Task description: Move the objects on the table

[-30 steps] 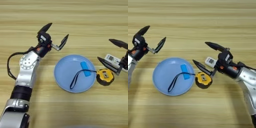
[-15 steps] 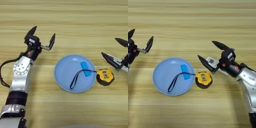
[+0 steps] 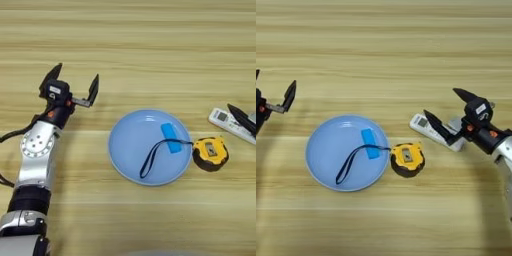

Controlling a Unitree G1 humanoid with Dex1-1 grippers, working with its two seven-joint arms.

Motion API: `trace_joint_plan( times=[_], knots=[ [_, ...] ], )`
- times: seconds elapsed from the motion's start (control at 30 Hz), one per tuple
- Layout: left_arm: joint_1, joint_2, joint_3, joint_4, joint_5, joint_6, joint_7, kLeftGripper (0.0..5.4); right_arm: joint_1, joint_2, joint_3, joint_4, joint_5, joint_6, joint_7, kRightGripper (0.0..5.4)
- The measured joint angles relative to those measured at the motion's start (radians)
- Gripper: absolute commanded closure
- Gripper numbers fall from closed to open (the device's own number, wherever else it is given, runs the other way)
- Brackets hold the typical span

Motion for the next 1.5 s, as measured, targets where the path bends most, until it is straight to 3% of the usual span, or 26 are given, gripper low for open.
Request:
trace_joint_plan(
  times=[0.2, 0.4, 0.53, 0.63, 0.73, 0.93, 1.07, 1.13, 1.2, 1.37, 1.5],
  knots=[
    [-0.011, 0.002, 0.007, 0.014, -0.001, -0.015, -0.011, 0.00, -0.018, -0.055, -0.002, 0.153, -0.012, -0.018, 0.125, 0.18],
    [-0.022, 0.004, 0.010, 0.023, -0.001, -0.023, -0.014, 0.00, -0.019, -0.077, 0.001, 0.185, -0.012, -0.018, 0.190, 0.18],
    [-0.029, 0.004, 0.011, 0.032, -0.001, -0.024, -0.016, 0.00, -0.010, -0.076, 0.014, 0.106, -0.009, -0.012, 0.225, 0.18],
    [-0.031, 0.003, 0.012, 0.037, 0.000, -0.027, -0.016, 0.00, 0.038, -0.076, 0.033, -0.067, 0.050, 0.031, 0.274, 0.18],
    [-0.031, 0.003, 0.011, 0.038, 0.000, -0.028, -0.017, 0.00, 0.072, -0.081, 0.047, -0.173, 0.070, 0.060, 0.307, 0.18],
    [-0.032, 0.003, 0.012, 0.039, 0.000, -0.029, -0.017, 0.00, 0.071, -0.115, 0.100, -0.219, 0.077, 0.147, 0.388, 0.18],
    [-0.034, 0.002, 0.011, 0.039, 0.000, -0.031, -0.016, 0.00, 0.013, -0.123, 0.146, -0.159, 0.053, 0.186, 0.423, 0.18],
    [-0.034, 0.002, 0.011, 0.038, 0.000, -0.031, -0.016, 0.00, 0.017, -0.121, 0.148, -0.142, 0.047, 0.186, 0.418, 0.18],
    [-0.034, 0.001, 0.010, 0.037, 0.000, -0.030, -0.016, 0.00, 0.033, -0.109, 0.146, -0.142, 0.049, 0.181, 0.405, 0.18],
    [-0.038, 0.002, 0.011, 0.042, 0.000, -0.031, -0.017, 0.00, 0.182, -0.072, 0.137, -0.205, 0.073, 0.178, 0.381, 0.18],
    [-0.040, 0.002, 0.011, 0.047, 0.000, -0.031, -0.018, 0.00, 0.211, -0.072, 0.137, -0.218, 0.079, 0.181, 0.387, 0.18]
  ],
)
